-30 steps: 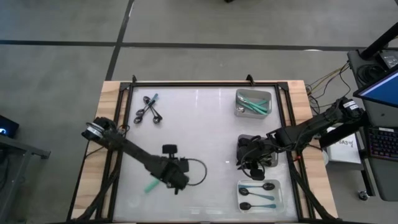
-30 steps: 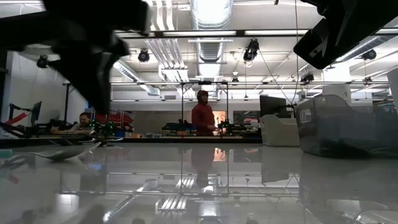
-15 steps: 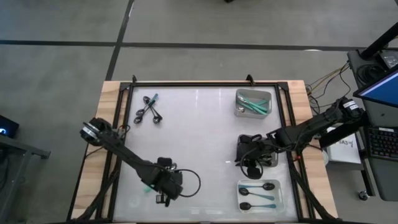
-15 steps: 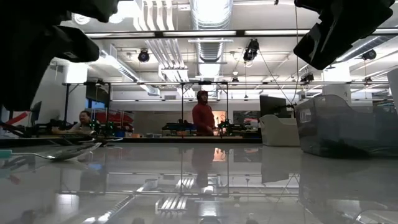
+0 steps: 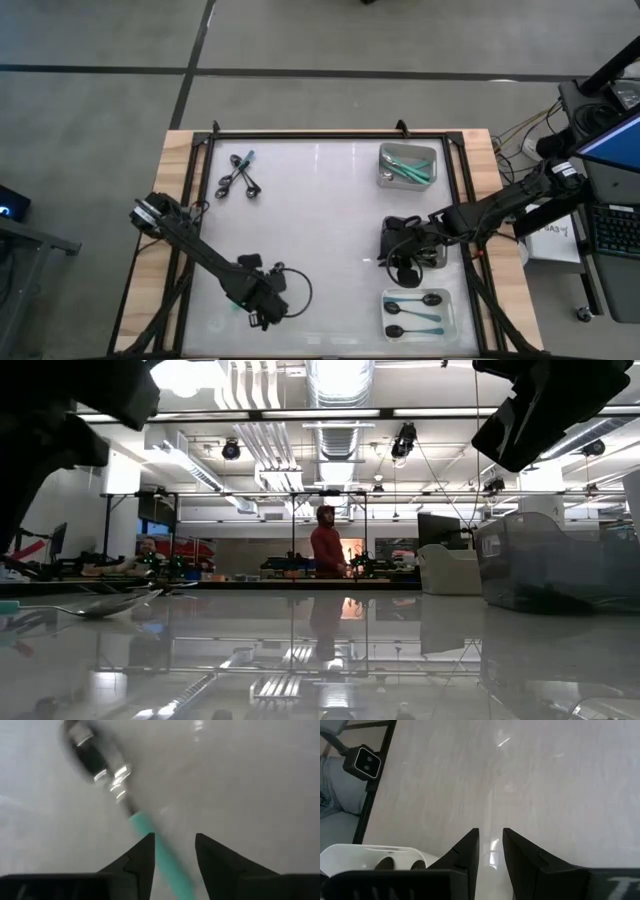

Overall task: Sort silverware by color (type)
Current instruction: Put the light blue spoon into the gray bin

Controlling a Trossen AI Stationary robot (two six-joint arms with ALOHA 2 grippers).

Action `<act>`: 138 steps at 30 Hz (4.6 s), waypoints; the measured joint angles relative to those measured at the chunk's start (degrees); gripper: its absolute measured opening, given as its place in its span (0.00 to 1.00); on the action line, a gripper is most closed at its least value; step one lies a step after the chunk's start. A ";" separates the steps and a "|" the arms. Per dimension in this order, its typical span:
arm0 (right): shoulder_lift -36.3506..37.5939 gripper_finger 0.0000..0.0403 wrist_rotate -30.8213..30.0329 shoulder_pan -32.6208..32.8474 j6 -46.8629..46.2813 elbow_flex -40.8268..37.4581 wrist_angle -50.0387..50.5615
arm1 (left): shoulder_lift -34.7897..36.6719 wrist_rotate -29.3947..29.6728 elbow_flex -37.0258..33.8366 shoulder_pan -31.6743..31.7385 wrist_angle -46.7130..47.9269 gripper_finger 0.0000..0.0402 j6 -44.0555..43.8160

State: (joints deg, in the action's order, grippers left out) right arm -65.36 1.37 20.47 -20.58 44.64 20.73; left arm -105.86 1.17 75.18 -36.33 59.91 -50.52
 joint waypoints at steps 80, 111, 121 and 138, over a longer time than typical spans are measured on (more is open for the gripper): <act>0.00 0.19 -22.27 -3.02 -1.09 0.00 -12.66 | 14.83 36.12 -7.53 20.55 -26.80 0.08 23.50; -7.73 0.19 -41.46 -9.16 3.90 -0.07 -33.39 | 5.08 35.74 -9.49 31.94 -68.05 0.08 42.49; -7.58 0.19 -42.31 -10.71 4.61 -0.07 -36.72 | 5.34 35.80 -9.38 31.69 -70.03 0.08 42.35; -7.55 0.19 -42.07 -12.82 4.72 -0.07 -40.85 | 5.40 36.33 -9.38 31.18 -73.05 0.08 42.13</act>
State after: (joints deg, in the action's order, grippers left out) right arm -72.91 -40.71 7.65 -15.86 44.58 -20.12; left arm -100.47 37.50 65.80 -5.14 -13.14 -8.39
